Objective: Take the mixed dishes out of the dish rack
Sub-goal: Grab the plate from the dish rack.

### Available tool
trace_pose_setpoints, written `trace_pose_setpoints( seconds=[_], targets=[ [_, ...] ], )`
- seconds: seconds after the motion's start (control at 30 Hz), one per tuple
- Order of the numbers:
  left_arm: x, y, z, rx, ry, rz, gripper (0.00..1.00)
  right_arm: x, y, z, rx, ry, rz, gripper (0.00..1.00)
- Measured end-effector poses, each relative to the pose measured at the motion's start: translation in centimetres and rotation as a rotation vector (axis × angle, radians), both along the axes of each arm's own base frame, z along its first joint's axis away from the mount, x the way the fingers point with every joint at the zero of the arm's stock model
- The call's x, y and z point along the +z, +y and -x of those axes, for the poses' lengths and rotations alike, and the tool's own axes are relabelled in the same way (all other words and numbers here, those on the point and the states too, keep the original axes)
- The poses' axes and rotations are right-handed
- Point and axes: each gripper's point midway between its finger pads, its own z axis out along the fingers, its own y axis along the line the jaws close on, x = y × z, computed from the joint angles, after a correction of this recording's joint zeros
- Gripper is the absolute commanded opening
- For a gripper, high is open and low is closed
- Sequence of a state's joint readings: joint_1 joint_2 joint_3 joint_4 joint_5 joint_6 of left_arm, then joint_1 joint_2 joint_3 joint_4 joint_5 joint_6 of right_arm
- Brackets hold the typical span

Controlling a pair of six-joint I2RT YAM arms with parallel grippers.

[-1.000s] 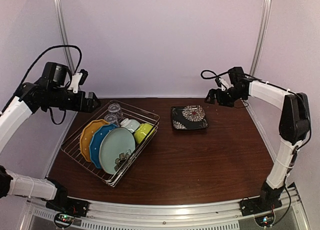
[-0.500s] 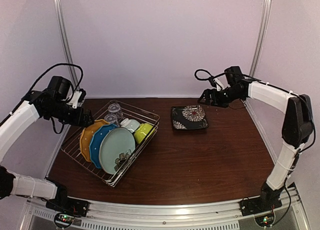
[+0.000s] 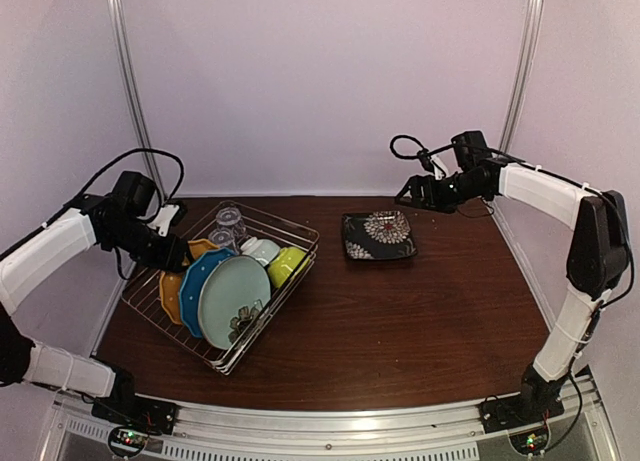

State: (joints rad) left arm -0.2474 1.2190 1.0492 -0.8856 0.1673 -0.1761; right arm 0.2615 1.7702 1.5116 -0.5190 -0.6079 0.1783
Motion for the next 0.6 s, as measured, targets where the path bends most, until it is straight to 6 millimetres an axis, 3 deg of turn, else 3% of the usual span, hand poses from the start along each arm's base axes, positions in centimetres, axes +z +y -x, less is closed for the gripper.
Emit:
trace_pose_setpoints(
  seconds=[0.37, 0.6],
  targets=[
    [-1.5, -1.1, -0.6, -0.076, 0.027, 0.025, 0.40, 0.2, 0.3, 0.1, 0.012, -0.001, -0.018, 1.00],
    [-2.2, -1.2, -0.8, -0.101, 0.042, 0.026, 0.24, 0.4, 0.4, 0.0, 0.015, -0.006, -0.022, 1.00]
  ],
)
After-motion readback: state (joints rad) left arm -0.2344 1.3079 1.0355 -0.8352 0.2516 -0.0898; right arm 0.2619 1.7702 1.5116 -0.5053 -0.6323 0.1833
